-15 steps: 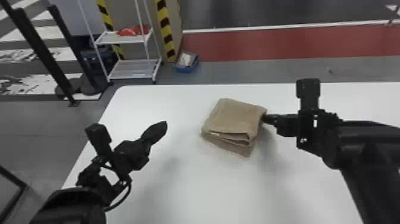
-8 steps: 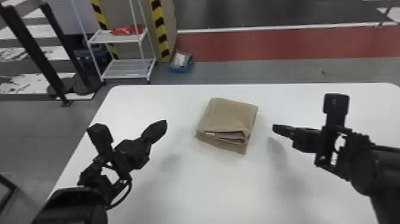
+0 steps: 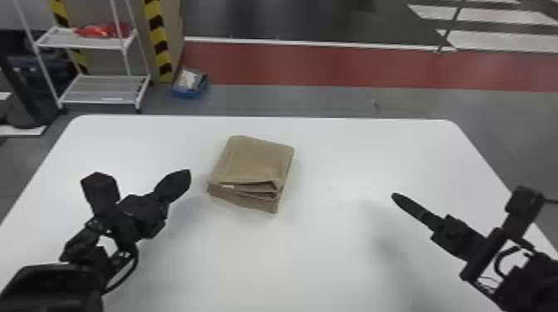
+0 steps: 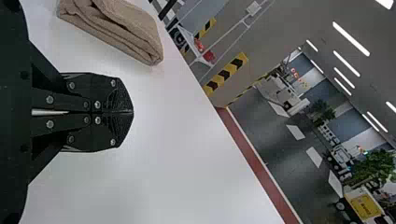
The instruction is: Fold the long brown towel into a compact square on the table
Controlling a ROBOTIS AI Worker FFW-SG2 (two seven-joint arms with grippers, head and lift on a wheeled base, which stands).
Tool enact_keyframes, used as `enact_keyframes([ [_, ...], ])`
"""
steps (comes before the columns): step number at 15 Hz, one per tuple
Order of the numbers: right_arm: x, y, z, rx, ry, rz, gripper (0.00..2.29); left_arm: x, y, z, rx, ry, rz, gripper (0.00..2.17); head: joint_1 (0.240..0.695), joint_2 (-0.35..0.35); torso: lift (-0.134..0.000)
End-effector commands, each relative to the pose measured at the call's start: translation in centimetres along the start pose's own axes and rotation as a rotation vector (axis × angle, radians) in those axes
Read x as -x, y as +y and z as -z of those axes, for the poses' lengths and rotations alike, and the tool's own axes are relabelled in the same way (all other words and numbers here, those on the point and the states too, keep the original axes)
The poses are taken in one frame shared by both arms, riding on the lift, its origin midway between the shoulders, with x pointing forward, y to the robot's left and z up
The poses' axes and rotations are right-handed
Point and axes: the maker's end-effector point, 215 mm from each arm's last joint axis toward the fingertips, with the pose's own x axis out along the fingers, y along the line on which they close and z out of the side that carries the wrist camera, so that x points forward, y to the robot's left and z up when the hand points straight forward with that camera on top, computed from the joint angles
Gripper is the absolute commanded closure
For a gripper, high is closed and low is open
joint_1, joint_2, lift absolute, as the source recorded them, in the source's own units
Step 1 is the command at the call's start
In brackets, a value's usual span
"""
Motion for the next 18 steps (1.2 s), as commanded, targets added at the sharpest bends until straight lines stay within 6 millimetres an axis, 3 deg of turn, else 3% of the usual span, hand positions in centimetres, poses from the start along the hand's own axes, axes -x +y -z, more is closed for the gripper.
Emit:
enact_keyframes([
  [1, 1.7, -0.3, -0.2, -0.017, -0.009, -0.002, 1.95, -0.9, -1.3, 0.5, -0.023, 0.013, 0.023, 1.28, 0.695, -0.122, -0.123],
  [5, 1.9, 1.2, 0.7, -0.031, 0.018, -0.040, 1.95, -1.5, -4.5, 1.8, -0.034, 0.038, 0.073, 1.28, 0.695, -0.160, -0.123],
  [8, 1.9, 1.4, 0.4, -0.039, 0.012, -0.050, 1.95, -0.6, -7.1, 2.9, -0.027, 0.053, 0.110, 1.28, 0.695, -0.183, -0.123],
  [10, 2.0, 1.3, 0.4, -0.038, 0.012, -0.049, 1.95, 0.1, -8.3, 2.6, -0.020, 0.052, 0.124, 1.28, 0.695, -0.197, -0.123],
  [12, 2.0, 1.3, 0.3, -0.038, 0.013, -0.050, 1.95, 0.3, -8.6, 2.3, -0.020, 0.047, 0.120, 1.28, 0.695, -0.208, -0.123],
  [15, 2.0, 1.4, 0.3, -0.038, 0.012, -0.053, 1.94, 1.5, -7.7, 0.2, -0.025, 0.004, 0.081, 1.27, 0.695, -0.216, -0.123],
  [17, 1.3, 3.1, -0.5, 0.040, 0.022, -0.073, 1.84, 3.8, -5.7, -3.2, -0.020, -0.064, 0.024, 0.89, 0.695, -0.208, -0.123],
  [18, 0.8, 4.3, -1.0, 0.107, 0.028, -0.084, 1.81, 5.1, -4.9, -4.8, -0.023, -0.094, -0.006, 0.52, 0.695, -0.197, -0.123],
])
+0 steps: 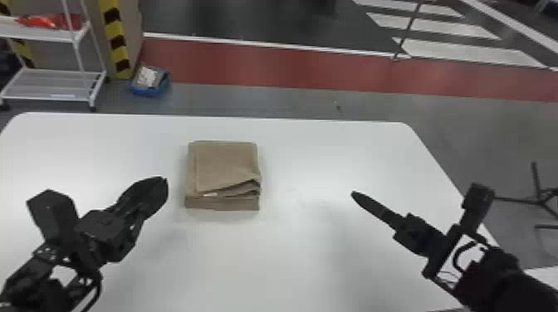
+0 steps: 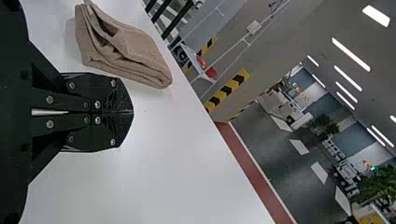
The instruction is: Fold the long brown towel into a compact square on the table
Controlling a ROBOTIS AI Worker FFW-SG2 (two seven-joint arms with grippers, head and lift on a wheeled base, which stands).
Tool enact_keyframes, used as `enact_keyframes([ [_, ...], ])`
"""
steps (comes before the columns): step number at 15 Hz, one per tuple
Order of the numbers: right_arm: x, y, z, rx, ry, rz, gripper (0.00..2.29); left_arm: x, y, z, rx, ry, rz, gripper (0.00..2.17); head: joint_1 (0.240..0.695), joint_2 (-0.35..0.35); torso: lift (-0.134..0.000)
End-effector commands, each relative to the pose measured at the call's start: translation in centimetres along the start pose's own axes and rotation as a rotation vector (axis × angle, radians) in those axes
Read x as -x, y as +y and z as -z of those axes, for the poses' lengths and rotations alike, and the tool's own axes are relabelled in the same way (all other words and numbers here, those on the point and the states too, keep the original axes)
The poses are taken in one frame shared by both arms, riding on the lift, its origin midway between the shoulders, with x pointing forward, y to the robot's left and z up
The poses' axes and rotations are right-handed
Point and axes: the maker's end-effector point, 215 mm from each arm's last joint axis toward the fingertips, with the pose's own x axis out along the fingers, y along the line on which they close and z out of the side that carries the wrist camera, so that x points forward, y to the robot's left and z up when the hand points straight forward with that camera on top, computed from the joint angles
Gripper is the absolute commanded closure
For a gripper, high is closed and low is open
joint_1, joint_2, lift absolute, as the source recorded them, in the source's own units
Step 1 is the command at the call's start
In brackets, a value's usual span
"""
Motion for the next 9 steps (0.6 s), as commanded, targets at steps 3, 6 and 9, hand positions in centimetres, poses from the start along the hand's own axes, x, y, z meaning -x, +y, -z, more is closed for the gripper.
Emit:
enact_keyframes([
  [3, -4.2, 6.3, -1.0, 0.339, 0.043, -0.014, 0.58, 5.6, 1.8, -7.9, -0.084, -0.129, -0.159, 0.07, 0.695, -0.110, -0.123],
  [6, -7.0, 11.7, -0.9, 0.483, -0.028, -0.079, 0.00, 9.9, 1.5, -12.4, -0.107, -0.207, -0.241, 0.06, 0.695, -0.040, -0.123],
  [9, -7.8, 14.7, 0.7, 0.516, -0.129, -0.119, 0.06, 12.8, 2.2, -13.6, -0.117, -0.240, -0.322, 0.06, 0.695, 0.047, -0.123],
])
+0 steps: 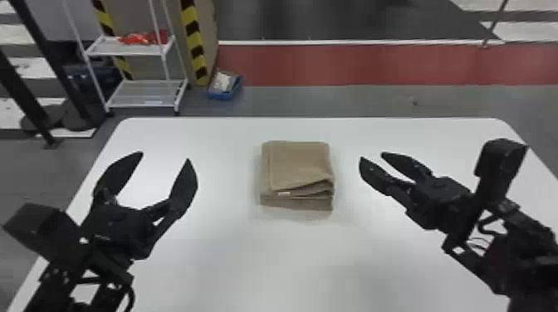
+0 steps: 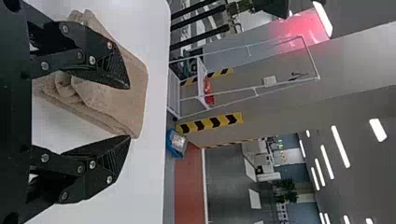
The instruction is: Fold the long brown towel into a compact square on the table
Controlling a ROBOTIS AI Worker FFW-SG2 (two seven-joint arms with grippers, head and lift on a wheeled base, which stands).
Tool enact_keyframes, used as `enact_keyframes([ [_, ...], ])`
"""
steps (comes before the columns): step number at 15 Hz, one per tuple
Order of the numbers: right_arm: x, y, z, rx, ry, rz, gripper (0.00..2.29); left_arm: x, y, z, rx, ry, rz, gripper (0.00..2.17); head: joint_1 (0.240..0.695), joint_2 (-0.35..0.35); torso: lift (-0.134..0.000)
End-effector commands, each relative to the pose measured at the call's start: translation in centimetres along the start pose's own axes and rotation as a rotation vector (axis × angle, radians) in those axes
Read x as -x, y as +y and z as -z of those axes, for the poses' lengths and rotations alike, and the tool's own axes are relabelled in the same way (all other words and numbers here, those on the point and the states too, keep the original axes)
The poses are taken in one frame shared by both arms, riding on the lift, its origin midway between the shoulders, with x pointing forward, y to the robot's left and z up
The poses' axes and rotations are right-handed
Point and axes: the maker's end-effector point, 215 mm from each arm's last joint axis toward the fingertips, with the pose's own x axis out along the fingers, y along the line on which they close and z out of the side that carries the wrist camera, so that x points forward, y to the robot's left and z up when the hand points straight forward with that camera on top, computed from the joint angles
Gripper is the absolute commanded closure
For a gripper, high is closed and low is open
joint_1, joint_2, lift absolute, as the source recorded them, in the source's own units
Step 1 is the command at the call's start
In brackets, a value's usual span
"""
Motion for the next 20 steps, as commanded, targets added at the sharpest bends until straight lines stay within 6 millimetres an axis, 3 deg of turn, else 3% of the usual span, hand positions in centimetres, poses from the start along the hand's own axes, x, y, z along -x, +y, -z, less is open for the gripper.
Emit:
enact_keyframes([
  [1, 0.1, 2.4, 0.1, 0.026, -0.099, -0.004, 0.07, 2.0, 0.9, -2.0, -0.010, -0.070, -0.061, 0.06, 0.695, 0.066, -0.123],
  [2, 0.8, 3.2, 0.1, 0.042, -0.134, 0.014, 0.07, 2.7, 1.4, -2.6, -0.009, -0.101, -0.091, 0.06, 0.695, 0.101, -0.123],
  [6, 4.4, 4.0, 2.1, 0.016, -0.182, 0.162, 0.07, 3.9, 1.0, 0.2, 0.017, -0.048, -0.103, 0.07, 0.695, 0.135, -0.123],
  [10, 7.4, 4.5, 4.5, 0.056, -0.131, 0.206, 0.07, 5.1, 1.4, 4.6, 0.011, 0.026, -0.154, 0.07, 0.695, 0.130, -0.123],
  [12, 8.6, 4.0, 5.4, 0.051, -0.110, 0.218, 0.07, 5.9, 1.7, 5.3, 0.009, 0.027, -0.163, 0.07, 0.695, 0.141, -0.123],
  [15, 9.6, 2.1, 6.2, 0.028, -0.073, 0.234, 0.07, 6.6, 1.5, 4.9, -0.006, 0.018, -0.161, 0.07, 0.695, 0.128, -0.123],
  [20, 9.6, 3.2, 6.7, 0.023, -0.065, 0.211, 0.07, 6.9, 1.8, 5.9, -0.024, 0.037, -0.167, 0.07, 0.695, 0.113, -0.123],
])
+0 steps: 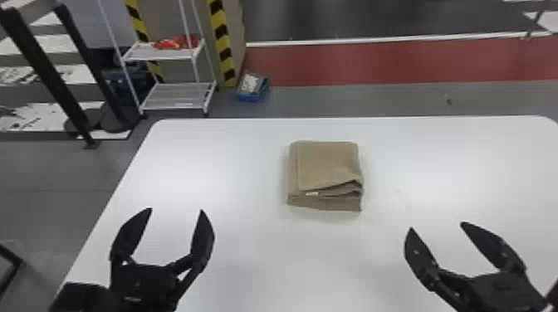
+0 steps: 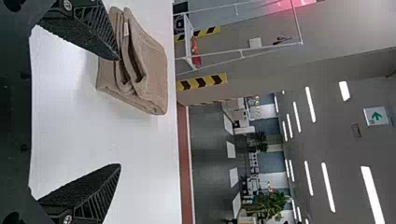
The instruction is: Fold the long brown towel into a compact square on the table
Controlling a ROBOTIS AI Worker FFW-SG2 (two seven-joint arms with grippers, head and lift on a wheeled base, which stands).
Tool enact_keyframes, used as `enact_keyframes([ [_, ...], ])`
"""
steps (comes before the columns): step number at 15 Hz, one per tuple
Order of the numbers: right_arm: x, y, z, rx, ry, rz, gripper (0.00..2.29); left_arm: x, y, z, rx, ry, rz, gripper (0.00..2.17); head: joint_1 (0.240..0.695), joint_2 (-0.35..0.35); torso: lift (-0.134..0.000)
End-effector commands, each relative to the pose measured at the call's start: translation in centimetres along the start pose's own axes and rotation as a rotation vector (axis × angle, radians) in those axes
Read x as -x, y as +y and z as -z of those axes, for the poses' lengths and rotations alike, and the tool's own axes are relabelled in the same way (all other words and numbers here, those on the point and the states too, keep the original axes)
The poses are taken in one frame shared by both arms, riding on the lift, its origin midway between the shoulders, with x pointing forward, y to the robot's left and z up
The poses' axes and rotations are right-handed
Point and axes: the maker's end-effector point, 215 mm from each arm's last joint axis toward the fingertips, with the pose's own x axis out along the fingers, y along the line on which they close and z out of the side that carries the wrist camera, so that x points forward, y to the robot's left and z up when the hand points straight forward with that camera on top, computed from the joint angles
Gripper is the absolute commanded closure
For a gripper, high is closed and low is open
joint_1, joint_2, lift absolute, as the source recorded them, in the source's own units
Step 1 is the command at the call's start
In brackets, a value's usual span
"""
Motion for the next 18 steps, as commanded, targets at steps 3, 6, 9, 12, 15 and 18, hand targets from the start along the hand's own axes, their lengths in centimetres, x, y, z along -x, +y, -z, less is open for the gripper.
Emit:
enact_keyframes([
  [3, 0.2, 0.9, -0.3, 0.012, -0.019, -0.010, 0.07, 0.5, 0.0, -0.4, -0.006, -0.010, 0.002, 0.07, 0.695, 0.128, -0.123],
  [6, 0.5, 1.1, -1.2, 0.019, -0.055, -0.012, 0.07, 0.9, 0.0, -1.0, -0.006, -0.022, 0.000, 0.07, 0.695, 0.132, -0.123],
  [9, 0.7, 1.2, -1.6, 0.022, -0.070, -0.013, 0.07, 1.2, -0.2, -1.6, -0.002, -0.039, 0.002, 0.07, 0.695, 0.134, -0.123],
  [12, 0.8, 1.2, -1.4, 0.021, -0.067, -0.012, 0.07, 1.3, -0.3, -1.6, 0.000, -0.037, 0.001, 0.07, 0.695, 0.134, -0.123],
  [15, 0.8, 1.4, -1.7, 0.023, -0.075, -0.015, 0.07, 1.8, -0.3, -2.3, 0.000, -0.060, 0.000, 0.07, 0.695, 0.133, -0.123],
  [18, 0.8, 1.6, -1.8, 0.027, -0.081, -0.022, 0.07, 2.0, -0.4, -2.9, 0.002, -0.077, 0.001, 0.07, 0.695, 0.136, -0.123],
])
